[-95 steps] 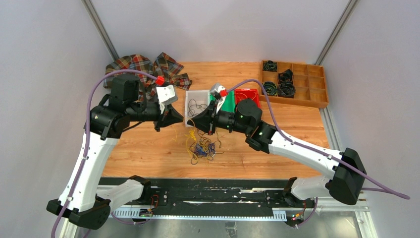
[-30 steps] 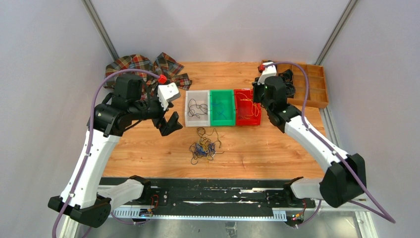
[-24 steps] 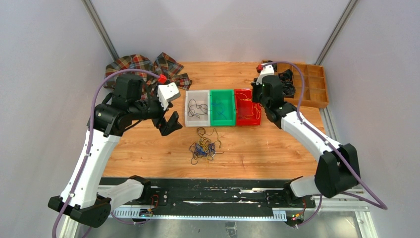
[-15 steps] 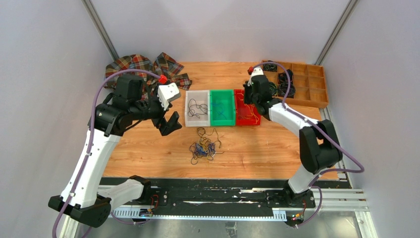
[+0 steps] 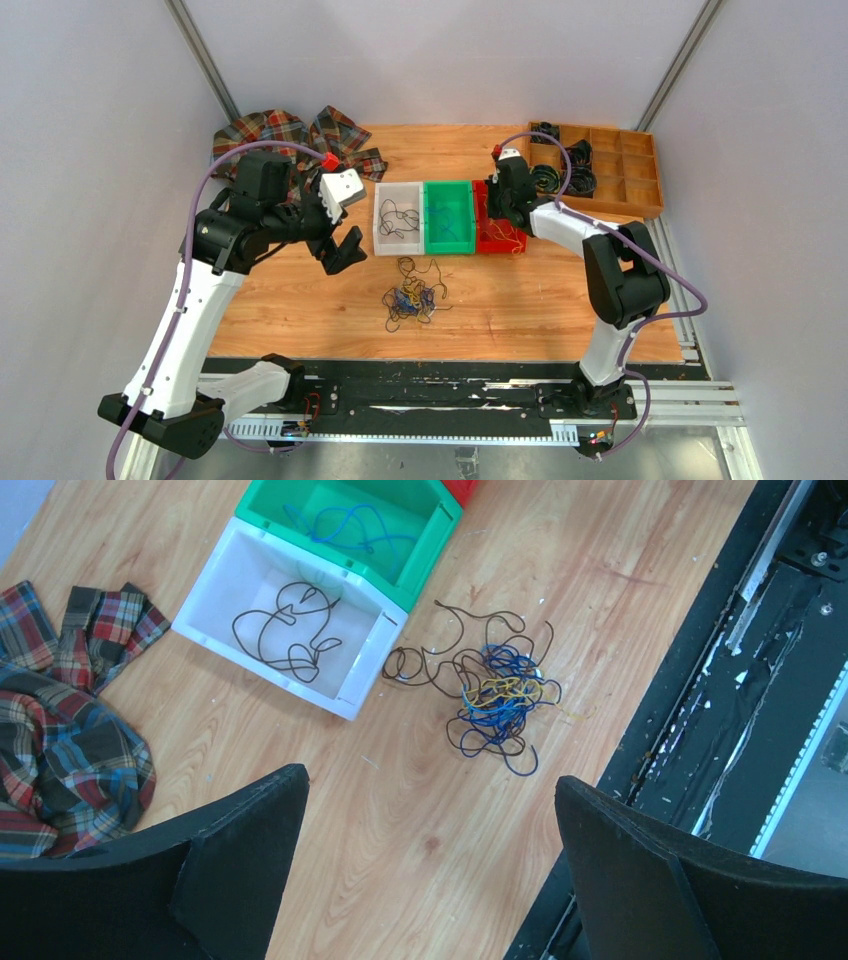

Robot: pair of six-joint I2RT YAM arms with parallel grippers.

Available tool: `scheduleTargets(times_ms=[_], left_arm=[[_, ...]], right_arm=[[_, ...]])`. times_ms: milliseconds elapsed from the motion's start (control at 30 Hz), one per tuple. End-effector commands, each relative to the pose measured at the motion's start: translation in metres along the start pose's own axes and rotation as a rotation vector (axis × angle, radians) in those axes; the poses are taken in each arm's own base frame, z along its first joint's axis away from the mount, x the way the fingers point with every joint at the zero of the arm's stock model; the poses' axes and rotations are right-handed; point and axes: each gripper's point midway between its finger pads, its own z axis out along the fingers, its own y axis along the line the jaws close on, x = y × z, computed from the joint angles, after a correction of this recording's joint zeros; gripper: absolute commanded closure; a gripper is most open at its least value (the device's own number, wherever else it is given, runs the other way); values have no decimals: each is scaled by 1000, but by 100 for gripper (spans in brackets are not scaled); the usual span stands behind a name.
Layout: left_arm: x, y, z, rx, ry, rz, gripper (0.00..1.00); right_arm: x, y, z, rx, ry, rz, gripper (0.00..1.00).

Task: Untangle the cables
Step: Place the cable in the bin.

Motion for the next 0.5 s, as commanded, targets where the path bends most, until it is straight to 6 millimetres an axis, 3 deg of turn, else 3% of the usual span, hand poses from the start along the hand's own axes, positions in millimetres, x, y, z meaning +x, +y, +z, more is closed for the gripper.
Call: scheduleTargets(times_ms=[0, 67, 233, 467], left_arm=[[0, 2, 0, -7, -2, 8, 2], [0, 2, -1, -9, -2, 7, 2], [1, 4, -2, -26, 5, 11, 2], [4, 10, 0, -51, 23, 3, 2]], right_arm=[[-10, -5, -1, 9, 17, -12, 98], [-24, -3, -5, -1, -4, -30, 88], [-66, 1, -27, -9, -72, -64, 52], [-77, -4, -47, 14, -99, -62, 43]])
